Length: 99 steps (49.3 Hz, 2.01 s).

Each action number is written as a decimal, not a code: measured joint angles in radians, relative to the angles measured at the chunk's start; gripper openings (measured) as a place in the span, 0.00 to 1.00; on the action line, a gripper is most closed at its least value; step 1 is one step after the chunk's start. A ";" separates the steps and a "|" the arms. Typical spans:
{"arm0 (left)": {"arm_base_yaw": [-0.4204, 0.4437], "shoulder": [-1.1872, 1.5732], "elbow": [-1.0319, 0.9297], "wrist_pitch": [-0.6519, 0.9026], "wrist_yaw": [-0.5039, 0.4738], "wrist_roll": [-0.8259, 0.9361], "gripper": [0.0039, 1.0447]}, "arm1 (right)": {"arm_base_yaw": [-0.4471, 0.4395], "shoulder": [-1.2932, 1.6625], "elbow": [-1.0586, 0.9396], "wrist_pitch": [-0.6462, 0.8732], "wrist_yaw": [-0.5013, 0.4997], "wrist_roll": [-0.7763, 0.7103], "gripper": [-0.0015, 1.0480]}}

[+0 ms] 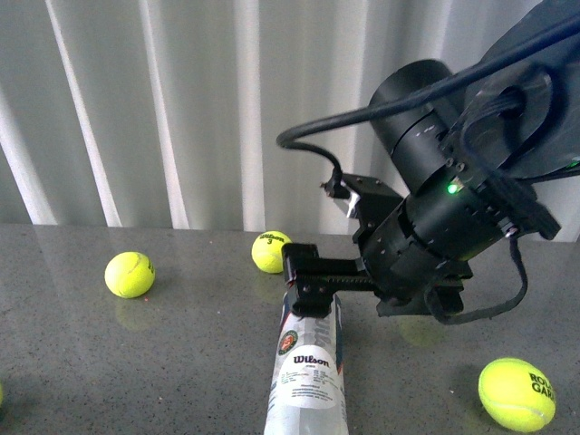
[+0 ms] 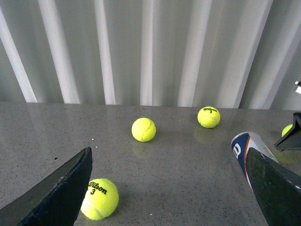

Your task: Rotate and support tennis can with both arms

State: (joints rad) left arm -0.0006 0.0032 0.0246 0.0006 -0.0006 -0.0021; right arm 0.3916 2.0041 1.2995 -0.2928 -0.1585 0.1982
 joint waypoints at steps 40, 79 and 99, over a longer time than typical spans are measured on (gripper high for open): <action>0.000 0.000 0.000 0.000 0.000 0.000 0.94 | 0.050 0.307 0.175 0.112 -0.066 0.045 0.93; 0.000 0.000 0.000 0.000 0.000 0.000 0.94 | 0.041 0.272 0.118 0.180 0.008 0.026 0.20; 0.000 0.000 0.000 0.000 0.000 0.000 0.94 | 0.050 0.187 0.052 0.203 0.076 -0.019 0.08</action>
State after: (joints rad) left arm -0.0006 0.0032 0.0246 0.0006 -0.0006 -0.0021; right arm 0.4416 2.1914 1.3514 -0.0902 -0.0826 0.1791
